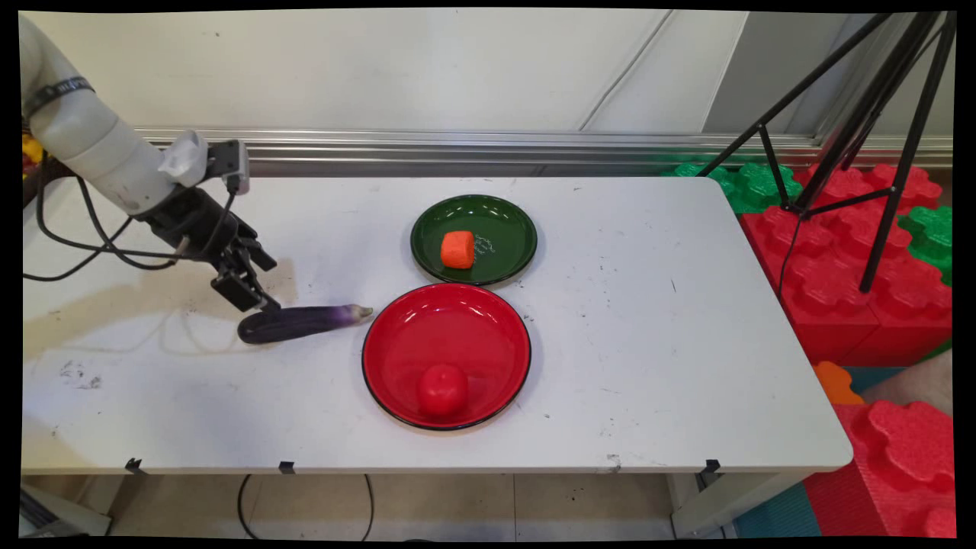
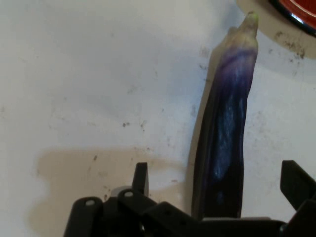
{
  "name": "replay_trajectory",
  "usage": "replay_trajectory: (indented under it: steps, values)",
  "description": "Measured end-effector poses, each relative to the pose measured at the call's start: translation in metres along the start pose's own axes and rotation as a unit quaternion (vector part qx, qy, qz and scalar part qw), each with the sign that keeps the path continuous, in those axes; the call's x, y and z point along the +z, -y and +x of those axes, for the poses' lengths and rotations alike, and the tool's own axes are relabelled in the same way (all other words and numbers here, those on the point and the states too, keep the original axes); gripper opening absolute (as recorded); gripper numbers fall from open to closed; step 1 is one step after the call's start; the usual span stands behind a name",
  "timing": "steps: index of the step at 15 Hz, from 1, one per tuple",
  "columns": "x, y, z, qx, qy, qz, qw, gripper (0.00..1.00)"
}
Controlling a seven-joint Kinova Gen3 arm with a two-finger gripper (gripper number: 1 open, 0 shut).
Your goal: Pick up the mandarin from the green plate
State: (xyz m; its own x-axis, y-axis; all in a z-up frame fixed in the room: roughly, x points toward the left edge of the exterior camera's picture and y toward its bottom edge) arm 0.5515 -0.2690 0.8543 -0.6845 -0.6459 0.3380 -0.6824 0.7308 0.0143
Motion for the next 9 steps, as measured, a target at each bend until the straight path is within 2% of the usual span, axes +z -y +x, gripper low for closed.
replay_trajectory:
  steps: [9]
  values:
    - [-0.035,-0.001,0.020,0.000,-0.042,0.008,0.9991,1.00]
